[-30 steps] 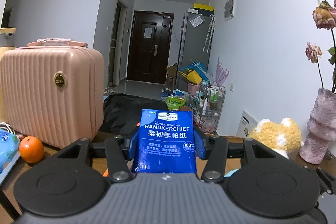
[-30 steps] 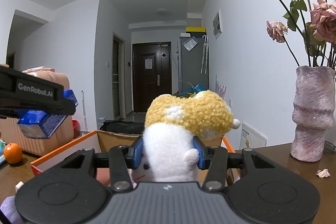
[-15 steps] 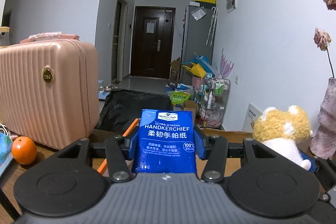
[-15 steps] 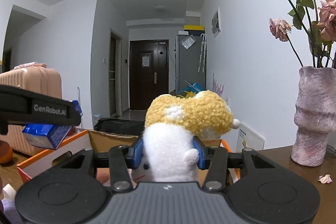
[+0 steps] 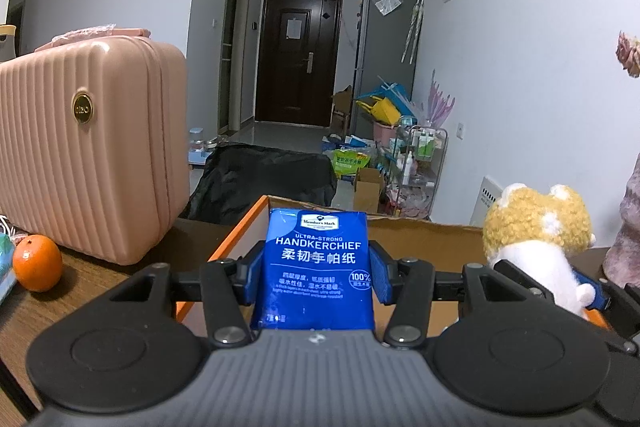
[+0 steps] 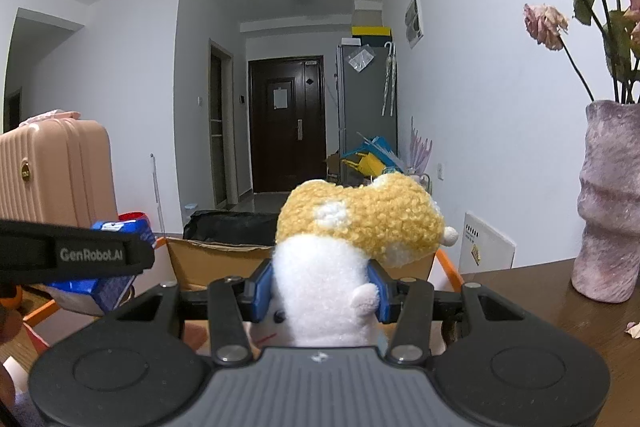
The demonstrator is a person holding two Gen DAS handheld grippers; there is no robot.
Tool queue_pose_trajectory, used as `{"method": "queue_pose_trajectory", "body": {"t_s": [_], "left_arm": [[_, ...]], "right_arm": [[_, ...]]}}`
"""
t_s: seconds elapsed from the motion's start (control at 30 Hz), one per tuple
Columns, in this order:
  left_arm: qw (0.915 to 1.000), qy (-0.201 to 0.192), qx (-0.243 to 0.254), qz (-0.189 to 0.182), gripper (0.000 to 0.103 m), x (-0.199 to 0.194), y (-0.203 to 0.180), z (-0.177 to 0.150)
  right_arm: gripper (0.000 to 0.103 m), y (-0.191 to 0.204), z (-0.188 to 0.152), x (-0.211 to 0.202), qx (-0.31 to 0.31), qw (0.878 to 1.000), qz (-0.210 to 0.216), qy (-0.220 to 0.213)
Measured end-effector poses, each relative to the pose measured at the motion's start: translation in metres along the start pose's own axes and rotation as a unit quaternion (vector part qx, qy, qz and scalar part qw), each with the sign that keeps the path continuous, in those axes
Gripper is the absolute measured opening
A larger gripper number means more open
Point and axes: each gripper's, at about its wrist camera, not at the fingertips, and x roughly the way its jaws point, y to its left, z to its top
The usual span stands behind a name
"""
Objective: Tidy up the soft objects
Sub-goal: 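Lower the plush with the right gripper while the left lowers the tissue pack into the box, then open both grippers to release the plush and tissue pack in the box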
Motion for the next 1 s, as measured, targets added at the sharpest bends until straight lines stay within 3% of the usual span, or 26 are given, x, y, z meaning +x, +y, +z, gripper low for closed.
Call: {"method": "queue_pose_trajectory", "body": {"t_s": [0.37,0.4,0.43,0.53,0.6,0.73,1.0], "left_arm": [[1.0,0.005,0.004,0.006,0.057,0.0056,-0.0005,-0.0044],[1.0,0.006,0.003,0.007,0.066,0.0054,-0.0006,-0.0039],[1.0,0.006,0.002,0.007,0.077,0.0048,0.0002,-0.0047],[0.9999,-0.002,-0.003,0.011,0.09,0.0026,-0.0001,-0.0045],[0.9998,-0.01,-0.006,0.018,0.102,-0.0009,0.0013,-0.0059],[0.9993,-0.014,-0.012,0.031,0.103,-0.0024,0.0016,-0.0064],[0.9992,-0.011,-0.02,0.032,0.103,-0.0021,0.0064,-0.0061]], "right_arm": [[0.051,-0.0034,0.0003,0.0071,0.0,1.0,0.001,0.016],[0.05,-0.0034,0.0,0.0069,-0.001,1.0,-0.001,0.015],[0.06,-0.0037,0.0,0.0069,-0.002,1.0,-0.003,0.014],[0.084,-0.0055,0.0,0.005,0.002,1.0,-0.01,0.005],[0.087,-0.0054,-0.0006,0.0027,0.002,1.0,-0.013,-0.001],[0.103,-0.0059,-0.0021,0.0049,-0.001,1.0,-0.022,0.002],[0.103,-0.0091,-0.004,0.0065,0.009,1.0,-0.025,0.009]]}}
